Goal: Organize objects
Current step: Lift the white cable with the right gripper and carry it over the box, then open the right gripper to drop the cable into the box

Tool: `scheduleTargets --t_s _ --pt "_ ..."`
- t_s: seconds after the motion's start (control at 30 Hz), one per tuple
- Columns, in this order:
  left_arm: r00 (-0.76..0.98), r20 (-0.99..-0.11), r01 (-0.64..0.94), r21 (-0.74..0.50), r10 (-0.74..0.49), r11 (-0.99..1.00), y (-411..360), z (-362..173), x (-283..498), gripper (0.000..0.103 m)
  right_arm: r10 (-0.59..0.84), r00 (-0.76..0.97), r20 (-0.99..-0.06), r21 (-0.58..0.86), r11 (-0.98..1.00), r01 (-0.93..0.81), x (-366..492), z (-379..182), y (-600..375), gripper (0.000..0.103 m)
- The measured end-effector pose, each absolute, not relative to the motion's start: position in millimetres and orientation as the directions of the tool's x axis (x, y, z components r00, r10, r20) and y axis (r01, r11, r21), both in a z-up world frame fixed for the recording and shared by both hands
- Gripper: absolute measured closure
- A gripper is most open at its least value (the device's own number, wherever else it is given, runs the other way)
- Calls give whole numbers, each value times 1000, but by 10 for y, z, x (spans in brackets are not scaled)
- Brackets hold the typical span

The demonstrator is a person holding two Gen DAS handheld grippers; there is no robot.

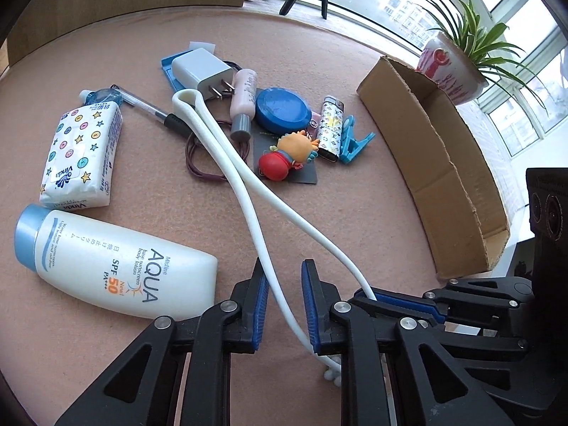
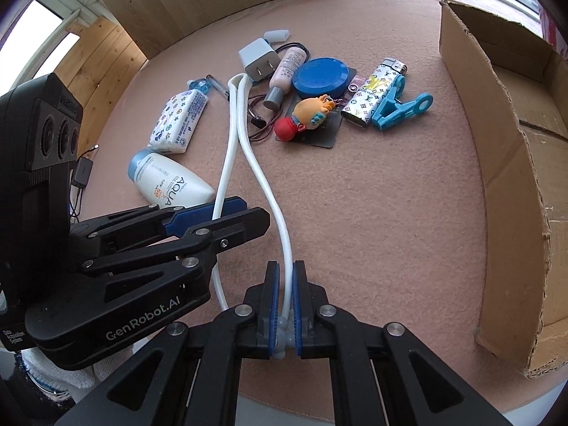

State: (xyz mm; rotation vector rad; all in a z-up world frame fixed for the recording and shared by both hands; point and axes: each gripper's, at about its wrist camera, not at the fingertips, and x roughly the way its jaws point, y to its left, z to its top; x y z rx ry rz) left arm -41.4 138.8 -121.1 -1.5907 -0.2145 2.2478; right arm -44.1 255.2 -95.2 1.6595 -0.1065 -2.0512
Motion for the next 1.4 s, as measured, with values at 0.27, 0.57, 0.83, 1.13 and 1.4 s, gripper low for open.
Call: scheduleTargets --t_s 0.27,0.57,0.83,1.13,1.4 --pt "-378 -833 -207 -349 403 -914 1358 -780 -316 84 -472 -203 -858 385 -852 356 -428 -583 2673 99" --pt "-433 -781 -294 -350 451 -889 1833 -348 -465 84 -487 -314 -815 387 -861 330 -534 -152 2999 99" --pt "-407 -750 -410 -359 521 -838 2599 -278 -608 84 -428 -403 -809 361 -903 234 -584 9 3666 99" --pt "-370 -749 -495 -342 550 -799 3294 -368 -723 84 -349 -464 -814 336 -935 115 -651 25 4278 99" --pt "-409 -777 -502 -246 478 -829 3516 -377 -747 43 -256 -492 -832 276 -961 34 -701 -58 4593 92"
